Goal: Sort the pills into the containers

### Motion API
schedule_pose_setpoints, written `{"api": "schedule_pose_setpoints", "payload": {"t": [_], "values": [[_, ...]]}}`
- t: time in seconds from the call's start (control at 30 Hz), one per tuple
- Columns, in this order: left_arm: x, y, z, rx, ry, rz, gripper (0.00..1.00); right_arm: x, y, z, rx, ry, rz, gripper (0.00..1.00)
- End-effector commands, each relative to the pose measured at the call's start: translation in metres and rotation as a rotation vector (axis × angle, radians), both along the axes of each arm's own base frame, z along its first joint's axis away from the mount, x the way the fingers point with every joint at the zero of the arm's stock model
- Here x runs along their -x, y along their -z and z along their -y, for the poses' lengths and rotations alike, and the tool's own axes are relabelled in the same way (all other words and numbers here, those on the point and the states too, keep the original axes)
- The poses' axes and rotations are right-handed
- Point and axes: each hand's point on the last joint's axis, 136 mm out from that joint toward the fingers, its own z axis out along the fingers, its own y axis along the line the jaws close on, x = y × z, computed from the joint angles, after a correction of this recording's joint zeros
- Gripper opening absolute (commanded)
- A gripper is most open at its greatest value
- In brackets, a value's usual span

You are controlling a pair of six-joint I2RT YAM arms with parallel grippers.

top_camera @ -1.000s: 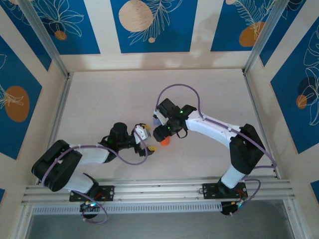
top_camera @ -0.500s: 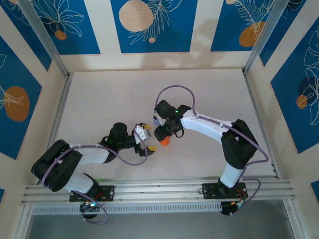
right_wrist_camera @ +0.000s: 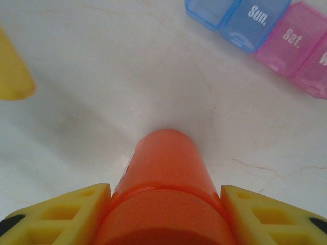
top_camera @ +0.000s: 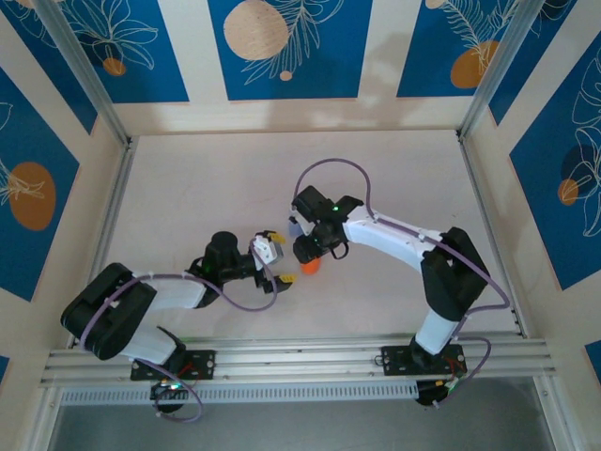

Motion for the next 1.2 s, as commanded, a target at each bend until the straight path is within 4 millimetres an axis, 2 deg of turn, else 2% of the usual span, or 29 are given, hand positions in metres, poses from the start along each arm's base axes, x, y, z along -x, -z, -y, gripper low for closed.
{"api": "schedule_pose_setpoints", "payload": {"t": [0.0,0.17,0.37,0.6,0.8,0.93,1.03,1.1,1.17], "values": [[0.000,-0.011,0.005,0.071,0.028,0.010,0.98,0.002,-0.047,-0.001,-0.125,0.010,0.033,0.31],[-0.015,-0.031,0.017,0.163,-0.007,0.027,1.00,0.007,-0.083,0.005,-0.193,0.003,0.055,0.30],[-0.025,-0.047,0.036,0.196,-0.004,0.035,1.00,0.017,-0.111,0.001,-0.286,-0.019,0.048,0.30],[-0.020,-0.057,0.048,0.208,0.066,0.058,0.94,0.025,-0.121,-0.005,-0.363,-0.040,0.005,0.30],[-0.010,-0.047,0.057,0.137,0.125,0.038,0.84,0.025,-0.131,-0.006,-0.417,-0.042,-0.007,0.30],[-0.007,-0.051,0.059,0.133,0.132,0.048,0.79,0.024,-0.129,-0.005,-0.413,-0.042,-0.013,0.30],[-0.006,-0.052,0.059,0.133,0.140,0.046,0.70,0.024,-0.128,-0.005,-0.416,-0.039,-0.017,0.30],[-0.005,-0.054,0.060,0.135,0.144,0.046,0.56,0.025,-0.128,-0.005,-0.419,-0.040,-0.022,0.30],[-0.004,-0.055,0.060,0.141,0.148,0.048,0.36,0.025,-0.128,-0.005,-0.419,-0.041,-0.022,0.30]]}}
